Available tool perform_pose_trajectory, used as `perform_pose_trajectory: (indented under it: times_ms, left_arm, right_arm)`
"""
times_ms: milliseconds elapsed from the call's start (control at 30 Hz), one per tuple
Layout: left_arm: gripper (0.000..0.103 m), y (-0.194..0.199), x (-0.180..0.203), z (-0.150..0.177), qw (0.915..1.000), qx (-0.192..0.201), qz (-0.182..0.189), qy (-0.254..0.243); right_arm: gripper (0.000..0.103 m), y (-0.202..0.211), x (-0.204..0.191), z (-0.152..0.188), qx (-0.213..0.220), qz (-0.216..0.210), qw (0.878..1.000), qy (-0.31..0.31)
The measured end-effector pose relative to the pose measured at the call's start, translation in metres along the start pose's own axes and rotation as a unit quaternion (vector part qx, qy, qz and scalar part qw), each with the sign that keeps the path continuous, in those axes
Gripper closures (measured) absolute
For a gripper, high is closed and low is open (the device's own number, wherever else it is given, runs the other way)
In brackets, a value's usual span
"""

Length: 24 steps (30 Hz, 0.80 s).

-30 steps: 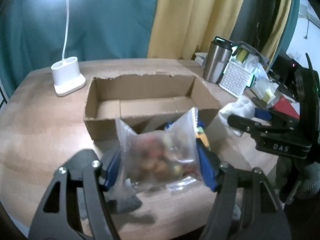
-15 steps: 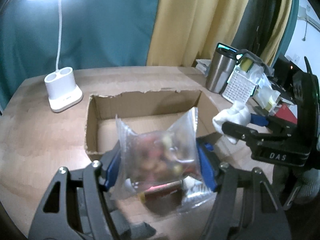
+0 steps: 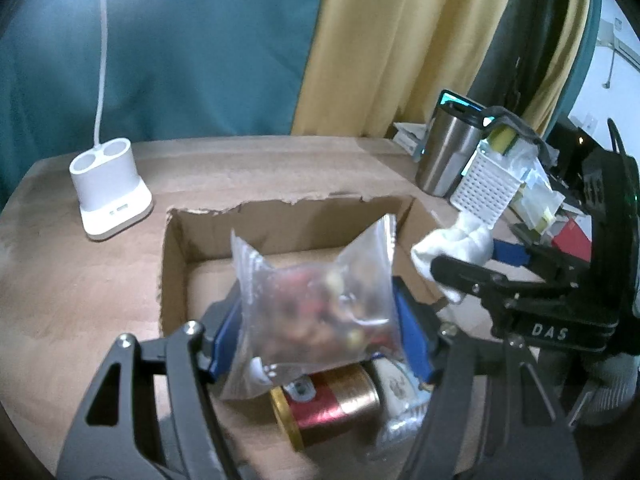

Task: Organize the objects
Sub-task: 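Carry nut bag into cardboard box and open left gripper while right carries socks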

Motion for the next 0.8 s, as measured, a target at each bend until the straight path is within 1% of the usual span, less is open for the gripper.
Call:
perform_pose_trajectory:
  times_ms: [167,267,567,700,800]
  left_arm:
    - [0.035,-0.013,0.000,-0.005,1.0000,-0.005,0.005,0.001]
    - [0.034,-0.024,0.000,-0.006,0.9999,-0.015,0.003,0.006]
    - [0.034,-0.050,0.000,-0.003,0.9987,-0.047,0.003,0.019]
    - [0.032,-0.058,0.003,-0.001,0.9977,-0.063,0.009,0.021]
    - [0.030,-0.061,0.004,-0.001,0.9973,-0.069,0.008,0.025]
  right_arm:
    - [0.023,-0.009,0.005,-0.001,-0.005,0.004,1.000,-0.017]
    - [0.023,-0.014,0.008,-0.001,-0.007,0.007,0.999,-0.030]
    - [0.021,-0.021,0.005,-0.001,-0.003,0.028,0.999,-0.030]
    - [0.018,-0.022,0.004,0.000,-0.010,0.022,0.999,-0.027]
    - [0.017,-0.022,0.006,-0.001,-0.013,0.019,0.999,-0.031]
Point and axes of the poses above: each gripper's, at about its wrist camera, not at the fingertips, and y roughly against the way its jaws point, x to its right, z to its underside, the point moved 4 cm from there along -y, roughly the way its jaws point, and after that the axes turned 10 degrees about -z, right-handed, at the moved point
